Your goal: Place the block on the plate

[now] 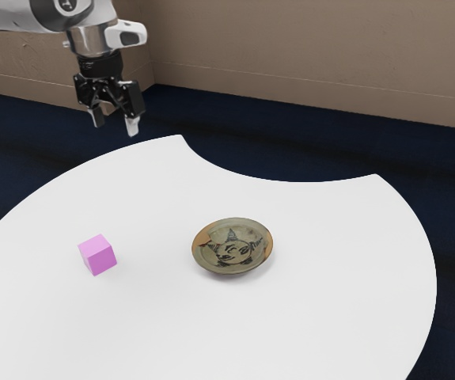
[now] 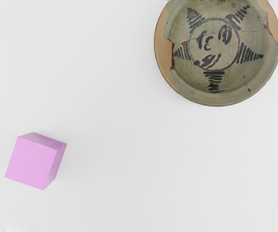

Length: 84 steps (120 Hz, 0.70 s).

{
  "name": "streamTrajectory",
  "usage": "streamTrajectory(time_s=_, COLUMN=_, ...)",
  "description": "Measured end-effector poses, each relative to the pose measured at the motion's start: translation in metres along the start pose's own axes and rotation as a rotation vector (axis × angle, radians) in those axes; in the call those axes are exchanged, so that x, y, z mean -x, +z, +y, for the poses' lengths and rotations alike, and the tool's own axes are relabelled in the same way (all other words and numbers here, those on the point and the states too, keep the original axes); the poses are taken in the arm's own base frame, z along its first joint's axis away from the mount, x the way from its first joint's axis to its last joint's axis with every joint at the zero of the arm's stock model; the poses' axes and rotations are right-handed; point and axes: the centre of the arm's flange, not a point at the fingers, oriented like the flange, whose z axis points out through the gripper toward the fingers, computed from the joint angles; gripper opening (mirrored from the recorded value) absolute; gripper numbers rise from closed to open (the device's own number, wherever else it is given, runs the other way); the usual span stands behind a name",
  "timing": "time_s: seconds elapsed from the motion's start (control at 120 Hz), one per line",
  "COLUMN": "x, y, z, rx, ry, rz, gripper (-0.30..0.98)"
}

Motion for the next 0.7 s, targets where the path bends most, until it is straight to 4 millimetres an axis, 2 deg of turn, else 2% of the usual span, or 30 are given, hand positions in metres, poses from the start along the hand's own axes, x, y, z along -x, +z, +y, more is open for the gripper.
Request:
streamTrajectory(time_s=0.2, x=-0.003, y=0.002, z=0.000, rx=-0.001, ry=-0.029, rz=0.001, gripper=0.69)
streamTrajectory(time_s=0.3, x=-0.001, y=0.010, z=0.001, rx=-0.002, ry=-0.019, rz=-0.012, gripper=0.69)
streamTrajectory(time_s=0.5, x=0.032, y=0.034, z=-0.005, rx=0.000, ry=0.073, rz=-0.037, gripper=0.69)
streamTrajectory(time_s=0.7, x=0.059, y=0.079, z=-0.016, rx=-0.005, ry=0.214, rz=-0.047, gripper=0.69)
